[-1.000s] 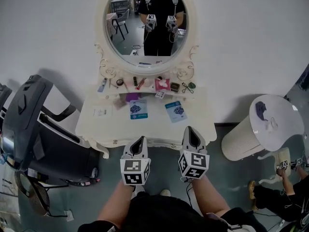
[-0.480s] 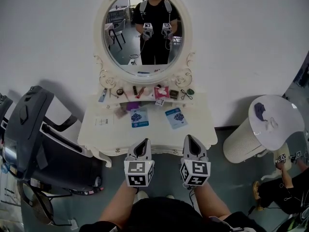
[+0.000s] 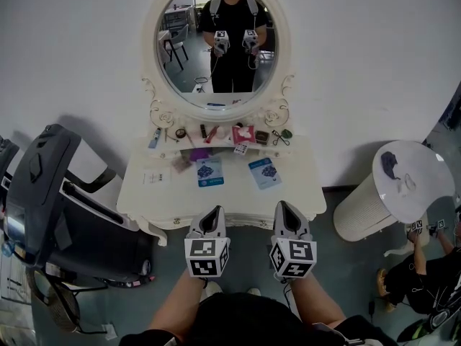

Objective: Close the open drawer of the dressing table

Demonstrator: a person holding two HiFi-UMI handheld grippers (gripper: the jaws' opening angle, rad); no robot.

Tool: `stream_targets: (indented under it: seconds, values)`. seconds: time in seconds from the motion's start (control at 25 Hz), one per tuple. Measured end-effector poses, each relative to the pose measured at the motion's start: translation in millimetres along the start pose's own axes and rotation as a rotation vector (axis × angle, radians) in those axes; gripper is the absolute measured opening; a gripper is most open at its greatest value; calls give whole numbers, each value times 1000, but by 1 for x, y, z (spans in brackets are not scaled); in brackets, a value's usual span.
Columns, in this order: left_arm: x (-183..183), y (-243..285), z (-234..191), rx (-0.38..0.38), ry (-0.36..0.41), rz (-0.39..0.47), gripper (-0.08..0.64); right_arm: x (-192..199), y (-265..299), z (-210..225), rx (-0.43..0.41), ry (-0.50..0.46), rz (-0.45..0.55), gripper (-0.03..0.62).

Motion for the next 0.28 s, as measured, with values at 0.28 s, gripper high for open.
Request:
stream_targets:
  seconds: [0.28]
  values:
    - [4, 0, -2, 0, -1, -10, -3, 7, 2, -4, -10, 1, -20, 9]
Point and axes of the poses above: the fingertips, and each gripper's own axes: y forward along the fingers, z to its right, x out of its underside, the point moved 2 cm from there along -y, backward along the fingers, and after that the axes turned 1 degree about -x, right-handed, at the moved point
